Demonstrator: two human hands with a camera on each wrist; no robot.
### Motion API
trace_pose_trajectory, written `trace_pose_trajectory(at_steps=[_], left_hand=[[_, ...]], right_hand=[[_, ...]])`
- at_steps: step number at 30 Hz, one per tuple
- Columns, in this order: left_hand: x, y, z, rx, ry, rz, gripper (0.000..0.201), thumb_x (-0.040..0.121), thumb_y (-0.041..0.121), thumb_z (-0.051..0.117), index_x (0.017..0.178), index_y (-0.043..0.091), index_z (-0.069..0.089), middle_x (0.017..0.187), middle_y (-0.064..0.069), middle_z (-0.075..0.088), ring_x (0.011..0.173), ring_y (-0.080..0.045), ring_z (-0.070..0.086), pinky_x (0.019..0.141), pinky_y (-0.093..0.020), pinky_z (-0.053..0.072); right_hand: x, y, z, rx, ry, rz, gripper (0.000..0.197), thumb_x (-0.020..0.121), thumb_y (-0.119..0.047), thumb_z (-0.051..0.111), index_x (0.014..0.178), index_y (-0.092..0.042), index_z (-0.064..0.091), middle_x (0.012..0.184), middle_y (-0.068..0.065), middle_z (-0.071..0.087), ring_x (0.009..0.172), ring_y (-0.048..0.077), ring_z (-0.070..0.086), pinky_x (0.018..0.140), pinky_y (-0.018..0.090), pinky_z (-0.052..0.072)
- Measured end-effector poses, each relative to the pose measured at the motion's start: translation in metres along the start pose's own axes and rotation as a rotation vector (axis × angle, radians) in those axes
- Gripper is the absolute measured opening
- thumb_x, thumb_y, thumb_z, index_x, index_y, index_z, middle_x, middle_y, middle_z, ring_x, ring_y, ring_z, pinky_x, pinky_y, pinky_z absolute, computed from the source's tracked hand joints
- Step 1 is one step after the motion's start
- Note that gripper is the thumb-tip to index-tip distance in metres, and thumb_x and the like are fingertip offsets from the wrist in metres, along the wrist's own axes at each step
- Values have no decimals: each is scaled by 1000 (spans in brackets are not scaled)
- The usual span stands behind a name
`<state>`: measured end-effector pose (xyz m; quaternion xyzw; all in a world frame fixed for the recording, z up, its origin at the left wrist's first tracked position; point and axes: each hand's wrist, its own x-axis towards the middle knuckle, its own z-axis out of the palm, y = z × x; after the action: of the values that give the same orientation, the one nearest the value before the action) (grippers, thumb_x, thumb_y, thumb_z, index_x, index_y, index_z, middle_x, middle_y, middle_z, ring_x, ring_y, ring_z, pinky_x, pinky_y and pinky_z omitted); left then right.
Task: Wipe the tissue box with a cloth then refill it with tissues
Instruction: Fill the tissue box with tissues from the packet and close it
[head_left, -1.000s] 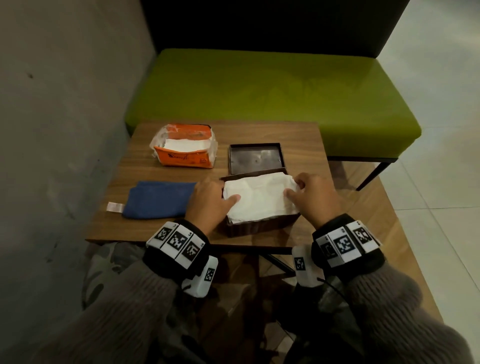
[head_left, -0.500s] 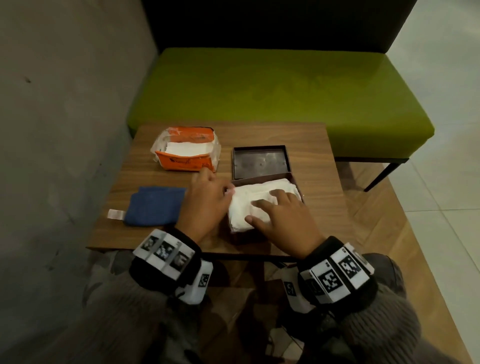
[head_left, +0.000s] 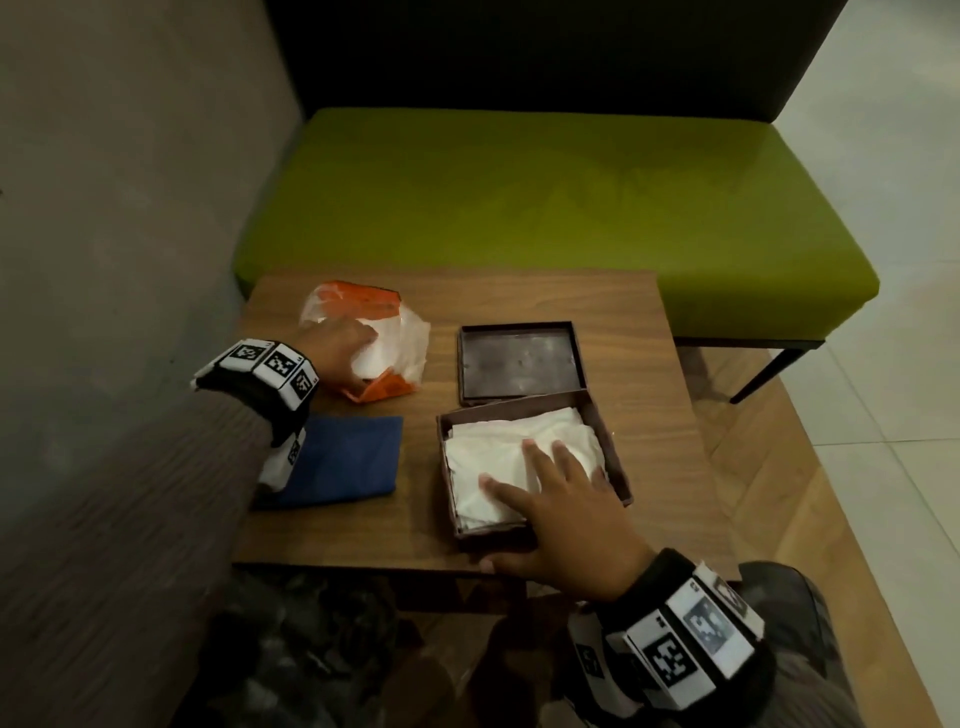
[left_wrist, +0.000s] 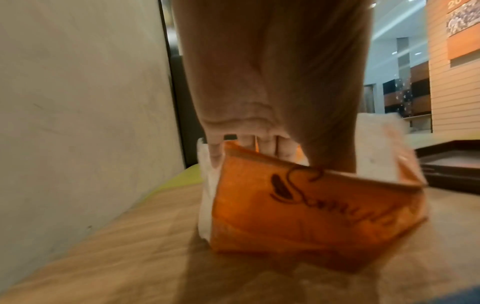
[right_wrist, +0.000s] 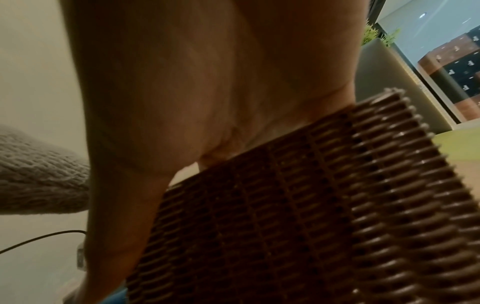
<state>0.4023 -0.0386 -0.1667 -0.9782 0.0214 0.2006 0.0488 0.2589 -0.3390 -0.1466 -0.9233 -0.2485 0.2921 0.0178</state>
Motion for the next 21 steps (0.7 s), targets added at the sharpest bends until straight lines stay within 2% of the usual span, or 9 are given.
trace_pose_trajectory(at_steps=[2,5,8,9,12,14,16,18,21], left_hand=[[3,4,4,43,-25,14,78,75,43,70,140,15,37,142,-8,44,128,-28,43,106,-44,36],[1,9,4,129,25,54,60,83,33,63,135,14,40,137,-9,48,120,-28,51,99,-41,41],[2,9,6,144,115,78,44,85,15,58,128,12,48,129,-10,55,108,-30,59,89,-40,48],[3,10,6,104,143,76,40,85,11,56,125,11,50,128,-12,57,107,-31,59,88,-39,48],[3,11,0,11,266,100,30,88,13,54,118,13,59,119,-13,63,106,-31,59,87,-36,44],[1,9,-6,24,345,124,36,90,20,52,126,24,56,110,-13,67,101,-32,62,85,-37,44],[1,7,-13,49,316,82,41,90,23,51,129,33,52,116,-10,66,107,-31,59,92,-42,39],[2,6,-19,49,250,65,44,90,23,53,132,36,49,130,-6,59,119,-28,52,98,-46,32],[-1,8,-26,131,194,112,45,91,29,55,133,41,45,140,-3,47,129,-28,38,102,-51,26]], right_hand=[[1,0,0,-6,4,3,84,81,-75,47,150,-49,7,163,9,-11,149,35,-9,116,61,12],[3,-1,1,-2,18,7,85,78,-79,42,149,-49,7,163,9,-11,149,36,-8,116,61,14],[3,-1,3,-13,38,-1,97,59,-87,12,149,-50,8,163,11,-7,149,37,-3,114,62,16],[3,-1,4,-18,40,-2,100,55,-86,8,148,-50,7,163,11,-6,149,38,-3,114,62,16],[1,-2,3,-6,21,1,93,63,-81,21,149,-49,6,163,10,-10,149,36,-7,115,60,14],[-1,-3,1,-4,12,3,93,64,-79,26,150,-49,6,163,10,-11,149,36,-8,116,60,13],[0,-3,1,-6,13,6,92,66,-80,28,150,-49,6,163,10,-11,149,36,-8,117,60,14],[0,-3,1,-11,22,9,87,74,-81,37,150,-49,8,163,10,-9,149,36,-7,116,60,15],[0,-2,2,-13,36,2,84,79,-78,45,150,-48,9,163,10,-8,149,36,-6,116,60,15]])
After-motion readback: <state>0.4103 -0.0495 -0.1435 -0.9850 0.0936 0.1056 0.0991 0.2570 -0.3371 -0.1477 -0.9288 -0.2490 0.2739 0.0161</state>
